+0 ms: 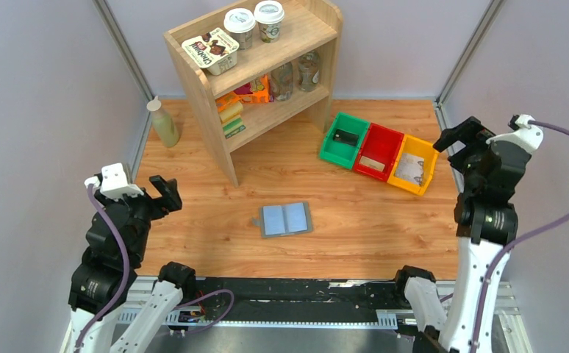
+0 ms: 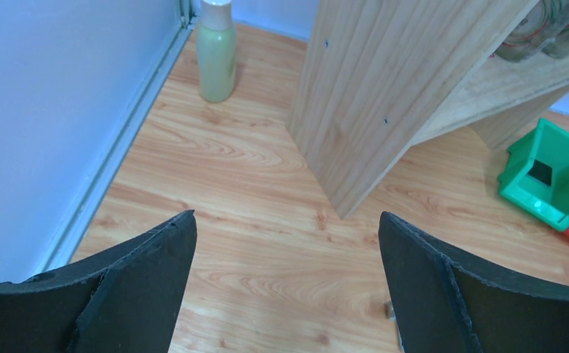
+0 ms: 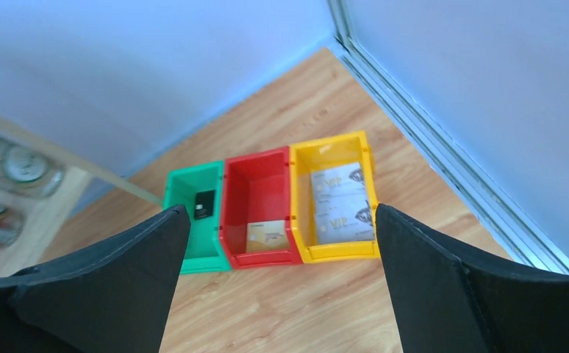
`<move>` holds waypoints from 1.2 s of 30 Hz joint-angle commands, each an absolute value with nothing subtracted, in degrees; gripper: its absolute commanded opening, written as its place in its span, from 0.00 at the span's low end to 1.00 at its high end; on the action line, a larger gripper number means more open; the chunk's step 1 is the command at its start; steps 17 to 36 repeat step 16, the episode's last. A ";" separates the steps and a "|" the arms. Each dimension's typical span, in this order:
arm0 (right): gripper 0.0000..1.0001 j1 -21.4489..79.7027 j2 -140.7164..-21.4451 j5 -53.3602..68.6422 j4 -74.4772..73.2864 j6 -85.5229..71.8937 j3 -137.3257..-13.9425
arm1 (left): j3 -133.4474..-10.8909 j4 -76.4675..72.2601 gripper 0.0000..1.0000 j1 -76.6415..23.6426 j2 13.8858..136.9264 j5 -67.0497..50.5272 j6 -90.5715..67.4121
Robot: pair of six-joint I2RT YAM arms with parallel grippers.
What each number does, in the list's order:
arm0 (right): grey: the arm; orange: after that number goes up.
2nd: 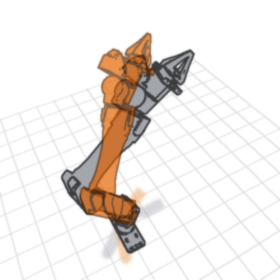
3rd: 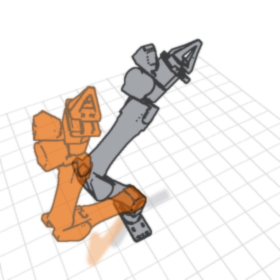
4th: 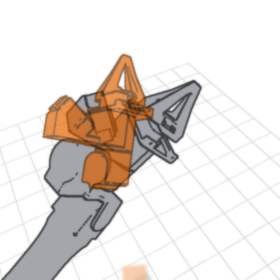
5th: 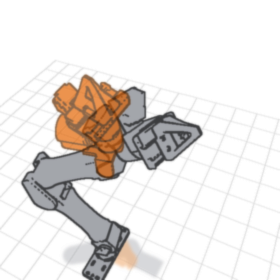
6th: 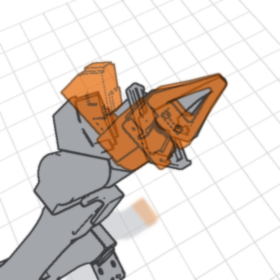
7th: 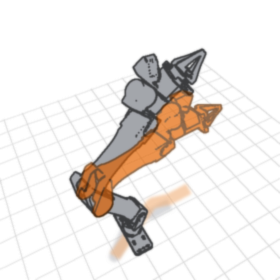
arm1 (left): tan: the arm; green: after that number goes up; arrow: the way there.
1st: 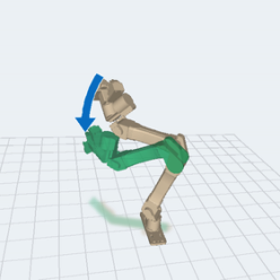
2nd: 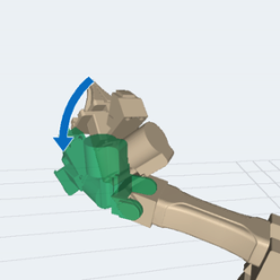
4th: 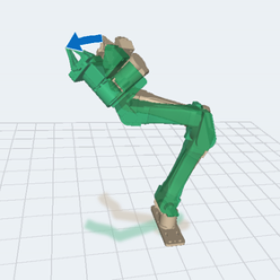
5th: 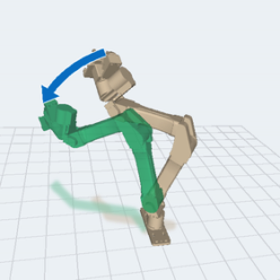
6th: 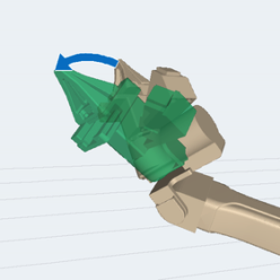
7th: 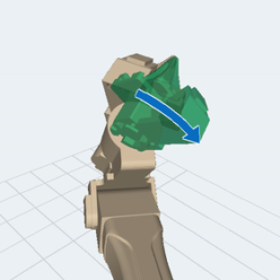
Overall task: Take the credit cards out of the card holder
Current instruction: Reset both arms
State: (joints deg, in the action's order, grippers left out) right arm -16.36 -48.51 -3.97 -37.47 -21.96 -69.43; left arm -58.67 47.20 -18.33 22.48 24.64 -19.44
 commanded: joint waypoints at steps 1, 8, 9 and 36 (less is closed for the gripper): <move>1.00 -13.10 -42.81 -2.29 -33.93 -18.20 -70.14 | -62.14 46.58 1.00 -17.93 22.59 26.98 -16.00; 1.00 -10.20 -33.94 -10.09 -30.68 -18.01 -62.77 | -62.23 45.01 1.00 -18.02 21.54 27.34 -14.68; 1.00 -10.02 -32.88 -11.06 -30.24 -18.28 -61.45 | -61.88 44.91 1.00 -18.02 21.45 27.33 -14.50; 1.00 -9.40 -31.02 -14.41 -29.18 -21.00 -56.25 | -58.27 40.88 0.99 -18.02 18.11 27.25 -14.24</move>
